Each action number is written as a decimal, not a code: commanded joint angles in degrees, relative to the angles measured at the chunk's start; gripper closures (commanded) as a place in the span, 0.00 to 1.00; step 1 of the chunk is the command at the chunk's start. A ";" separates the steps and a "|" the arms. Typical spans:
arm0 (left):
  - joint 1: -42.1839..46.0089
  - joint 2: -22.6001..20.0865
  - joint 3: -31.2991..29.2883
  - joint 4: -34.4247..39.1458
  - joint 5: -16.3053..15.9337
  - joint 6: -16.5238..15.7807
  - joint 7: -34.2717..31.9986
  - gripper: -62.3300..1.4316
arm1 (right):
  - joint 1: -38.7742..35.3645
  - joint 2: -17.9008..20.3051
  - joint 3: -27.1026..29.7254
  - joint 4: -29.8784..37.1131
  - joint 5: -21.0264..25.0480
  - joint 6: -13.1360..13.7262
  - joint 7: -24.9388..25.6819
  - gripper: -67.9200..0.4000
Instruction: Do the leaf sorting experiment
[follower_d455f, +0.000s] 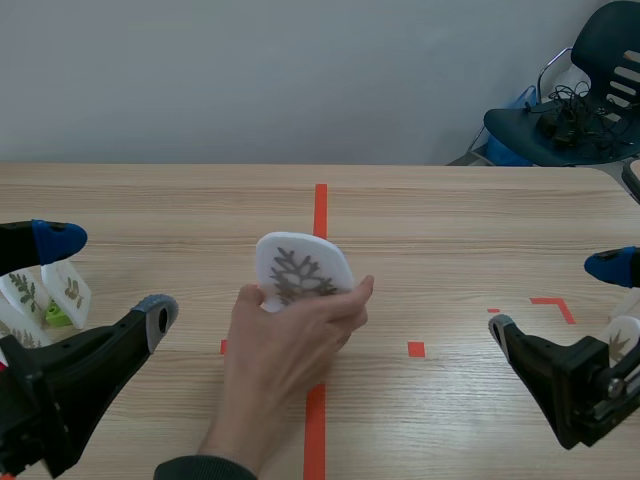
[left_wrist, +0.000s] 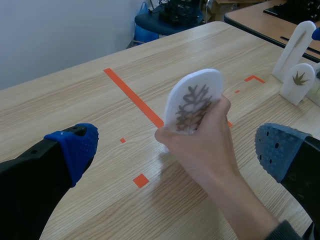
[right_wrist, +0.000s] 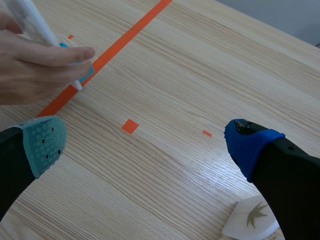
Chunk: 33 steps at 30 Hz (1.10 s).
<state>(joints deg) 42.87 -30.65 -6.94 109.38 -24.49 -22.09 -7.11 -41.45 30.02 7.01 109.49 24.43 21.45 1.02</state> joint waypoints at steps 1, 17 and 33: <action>-0.07 -0.17 0.17 0.87 -0.55 -0.11 -0.76 0.00 | 0.66 0.42 0.07 1.01 0.39 -0.04 0.81 0.00; -0.07 -0.17 0.17 0.87 -0.55 -0.11 -0.76 0.00 | 0.66 0.42 0.07 1.01 0.39 -0.04 0.81 0.00; -6.91 -0.17 5.55 -2.54 0.09 -2.73 2.69 0.00 | 0.66 0.09 0.07 1.01 0.39 -0.04 0.63 0.00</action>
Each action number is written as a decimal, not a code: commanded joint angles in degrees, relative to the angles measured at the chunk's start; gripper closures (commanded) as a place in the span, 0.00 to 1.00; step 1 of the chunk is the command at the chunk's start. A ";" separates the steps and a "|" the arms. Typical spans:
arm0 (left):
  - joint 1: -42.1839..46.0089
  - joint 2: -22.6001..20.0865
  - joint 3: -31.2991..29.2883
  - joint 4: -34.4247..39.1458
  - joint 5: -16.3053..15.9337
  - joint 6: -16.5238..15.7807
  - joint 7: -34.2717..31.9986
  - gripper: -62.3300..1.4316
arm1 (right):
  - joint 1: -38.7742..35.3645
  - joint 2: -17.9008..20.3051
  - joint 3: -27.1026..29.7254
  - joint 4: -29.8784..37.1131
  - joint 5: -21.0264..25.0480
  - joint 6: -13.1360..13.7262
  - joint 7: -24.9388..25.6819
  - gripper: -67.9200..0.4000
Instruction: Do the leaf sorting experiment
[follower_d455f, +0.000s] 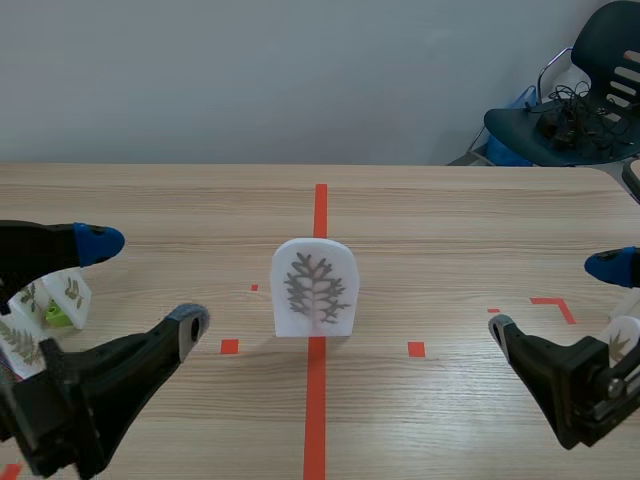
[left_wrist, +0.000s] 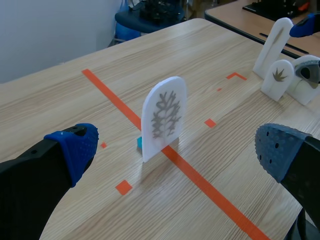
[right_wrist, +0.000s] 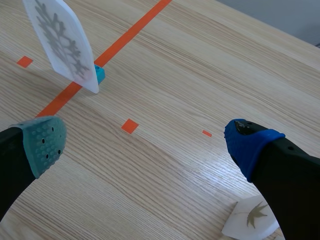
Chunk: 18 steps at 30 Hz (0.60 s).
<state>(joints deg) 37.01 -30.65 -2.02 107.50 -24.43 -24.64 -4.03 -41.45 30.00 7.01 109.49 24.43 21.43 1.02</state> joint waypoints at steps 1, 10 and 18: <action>-2.25 -0.17 1.75 -1.75 0.61 -0.17 -0.39 0.00 | 0.66 0.00 0.07 1.01 0.39 -0.02 0.63 0.00; -14.78 0.17 11.67 -16.11 5.53 -0.13 -3.56 0.00 | 0.66 -0.04 0.07 1.01 0.39 -0.02 0.63 0.00; -26.01 4.00 19.37 -29.53 8.15 -0.13 -7.13 0.00 | 0.66 -0.04 0.07 1.01 0.39 -0.02 0.63 0.00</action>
<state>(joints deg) 11.60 -27.51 17.41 76.84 -16.34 -24.45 -10.35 -41.45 29.98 7.01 109.49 24.43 21.45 0.99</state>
